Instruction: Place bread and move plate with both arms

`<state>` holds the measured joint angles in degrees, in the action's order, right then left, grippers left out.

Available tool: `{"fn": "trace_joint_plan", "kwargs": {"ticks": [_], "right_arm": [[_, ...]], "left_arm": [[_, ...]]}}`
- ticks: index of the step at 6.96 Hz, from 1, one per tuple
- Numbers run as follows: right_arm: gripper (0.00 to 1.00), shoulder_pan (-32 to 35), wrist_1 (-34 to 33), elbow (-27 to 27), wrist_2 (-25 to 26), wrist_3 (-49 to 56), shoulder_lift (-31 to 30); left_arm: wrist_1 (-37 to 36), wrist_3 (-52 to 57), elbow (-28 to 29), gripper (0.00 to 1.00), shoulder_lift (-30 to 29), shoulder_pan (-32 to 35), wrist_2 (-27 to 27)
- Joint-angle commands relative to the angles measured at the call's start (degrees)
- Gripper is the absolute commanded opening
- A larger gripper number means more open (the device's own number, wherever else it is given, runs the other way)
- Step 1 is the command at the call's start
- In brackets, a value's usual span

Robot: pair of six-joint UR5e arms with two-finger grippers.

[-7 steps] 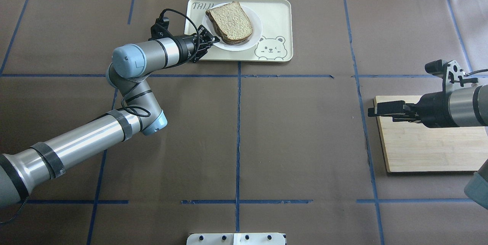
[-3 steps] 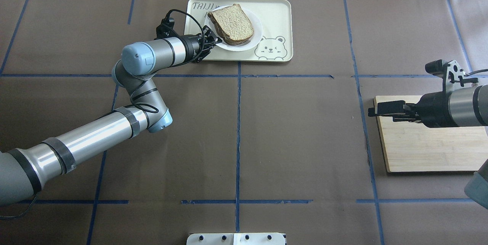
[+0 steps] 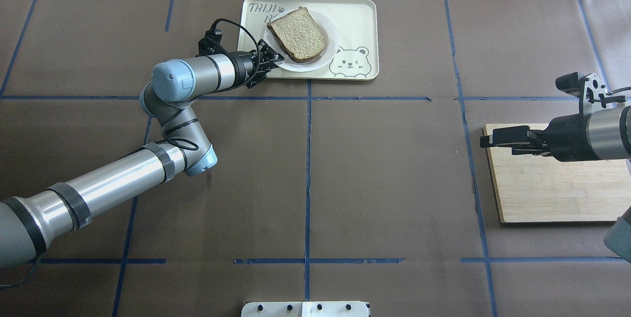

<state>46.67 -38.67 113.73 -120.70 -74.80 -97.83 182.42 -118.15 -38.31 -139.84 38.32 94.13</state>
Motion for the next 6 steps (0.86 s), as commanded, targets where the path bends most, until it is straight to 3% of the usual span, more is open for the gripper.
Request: {"fn": "trace_joint_plan", "kwargs": {"ticks": [1, 3, 4, 6], "right_arm": [[1.00, 0.5, 0.0, 0.0, -0.8, 0.0, 0.0], [1.00, 0.7, 0.0, -0.1, -0.8, -0.1, -0.2], [1.00, 1.8, -0.1, -0.1, -0.8, -0.1, -1.5], [1.00, 5.4, -4.4, -0.3, -1.0, 0.2, -1.8]], "left_arm": [[0.0, 0.3, -6.1, 0.38, 4.8, 0.1, 0.3], [-0.2, 0.5, -11.3, 0.53, 6.6, 1.5, 0.3], [-0.5, 0.6, -14.8, 0.64, 10.4, 1.7, 0.6], [-4.5, 5.1, -18.4, 0.71, 13.4, 6.7, 9.2]]}}
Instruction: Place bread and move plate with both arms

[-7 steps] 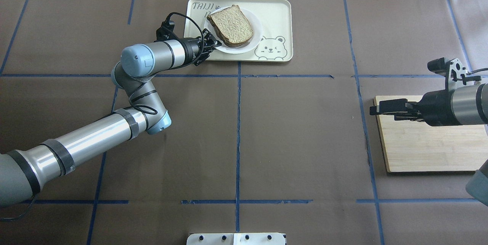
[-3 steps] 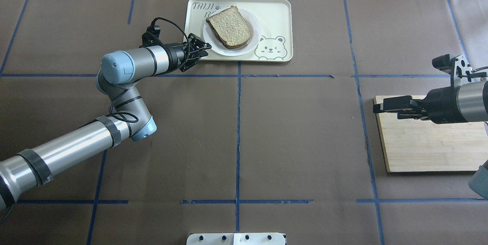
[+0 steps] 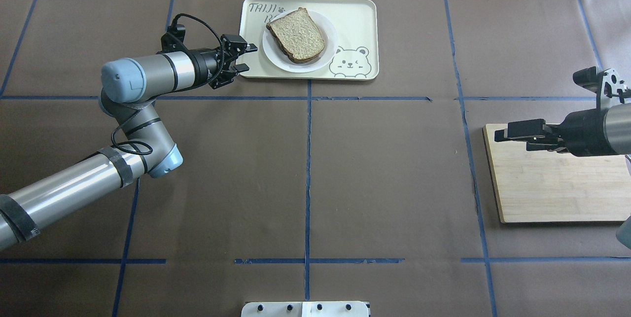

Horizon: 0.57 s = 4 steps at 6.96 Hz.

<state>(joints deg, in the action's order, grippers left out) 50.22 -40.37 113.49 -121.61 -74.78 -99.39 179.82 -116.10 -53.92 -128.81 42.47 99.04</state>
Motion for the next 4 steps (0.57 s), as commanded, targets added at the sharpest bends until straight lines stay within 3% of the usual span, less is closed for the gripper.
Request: {"fn": "trace_joint_plan", "kwargs": {"ticks": [1, 2, 4], "right_arm": [[1.00, 3.3, -6.8, 0.0, -0.2, 2.0, -0.3], [1.00, 7.1, -11.4, 0.0, -1.7, 10.1, -0.5], [1.00, 15.5, -22.5, -0.2, -6.7, 28.9, -0.9]], "left_arm": [[-7.4, 7.3, -7.0, 0.72, 4.9, 5.8, 9.5], [-15.1, 12.5, -12.0, 0.73, 6.5, 12.7, 19.1], [-17.5, 23.5, -15.4, 0.74, 11.3, 22.7, 29.7]]}}
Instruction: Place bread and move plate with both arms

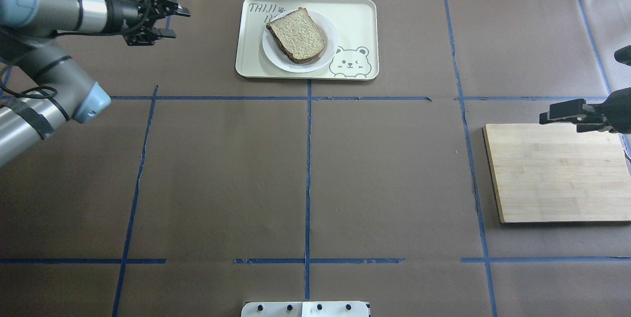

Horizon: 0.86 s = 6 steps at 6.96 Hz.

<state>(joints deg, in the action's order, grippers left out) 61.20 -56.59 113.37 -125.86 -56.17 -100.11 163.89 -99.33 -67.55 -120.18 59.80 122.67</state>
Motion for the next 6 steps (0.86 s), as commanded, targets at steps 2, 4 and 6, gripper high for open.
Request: {"fn": "trace_joint_plan", "kwargs": {"ticks": [2, 4, 6], "right_arm": [[1.00, 8.6, -12.9, -1.0, -3.4, 25.0, -2.4], [1.00, 15.1, -17.0, -5.3, -8.4, 37.0, -2.0], [1.00, 15.9, -16.9, -7.9, -9.1, 39.4, -1.6]], "left_arm": [[-3.4, 26.7, -2.6, 0.74, 11.2, 9.4, 7.9], [-12.8, 48.0, -2.7, 0.74, 14.9, 13.9, 7.9], [-28.0, 73.8, -3.0, 0.74, 15.1, 21.5, 7.8]]}}
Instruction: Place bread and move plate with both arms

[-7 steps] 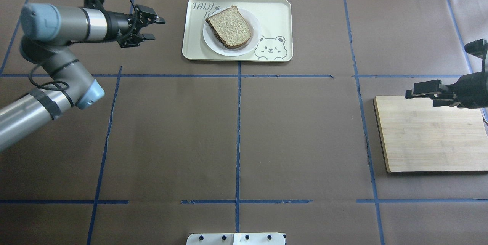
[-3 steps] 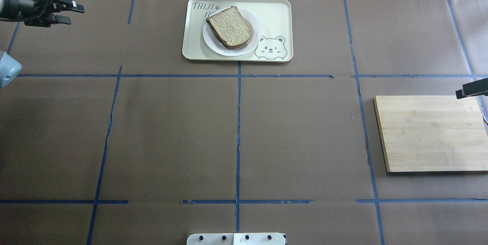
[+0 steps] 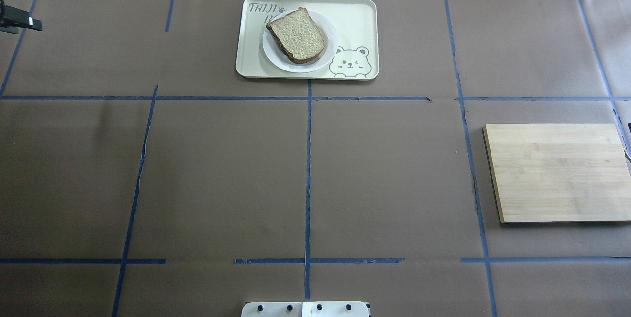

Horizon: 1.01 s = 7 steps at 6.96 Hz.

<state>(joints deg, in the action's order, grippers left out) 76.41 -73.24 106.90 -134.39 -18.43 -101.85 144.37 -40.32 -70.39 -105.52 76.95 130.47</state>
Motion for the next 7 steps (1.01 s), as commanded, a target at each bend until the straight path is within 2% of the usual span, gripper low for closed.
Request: {"fn": "trace_joint_plan", "kwargs": {"ticks": [1, 2, 3, 4, 5, 6, 7], "right_arm": [[1.00, 0.8, -0.3, -1.4, -0.6, 1.6, 0.1], [1.00, 1.7, -0.4, -1.5, -0.6, 2.8, -0.2], [1.00, 3.3, -2.7, -1.6, -0.6, 5.3, -0.3], [1.00, 5.1, -7.6, -1.5, -0.7, 10.4, -0.2], [1.00, 6.6, -12.1, -1.5, -0.6, 15.7, 0.0], [1.00, 8.0, -15.4, -1.4, -0.6, 18.1, 0.0], [1.00, 8.8, -17.8, -0.9, -0.6, 19.7, 0.0]], "left_arm": [[-17.5, 24.8, -1.8, 0.75, 0.6, 7.3, 0.0], [-28.7, 34.1, -4.7, 0.77, 1.3, 9.9, 0.0], [-43.0, 39.9, -12.5, 0.81, 3.5, 10.9, 0.0], [-58.9, 45.6, -23.3, 0.82, 7.8, 11.3, 0.0], [-67.9, 50.7, -29.6, 0.85, 12.6, 11.4, 0.0], [-67.7, 52.4, -31.2, 0.93, 18.2, 11.3, 0.2], [-67.7, 52.5, -31.8, 0.99, 19.5, 11.4, 0.3]]}}
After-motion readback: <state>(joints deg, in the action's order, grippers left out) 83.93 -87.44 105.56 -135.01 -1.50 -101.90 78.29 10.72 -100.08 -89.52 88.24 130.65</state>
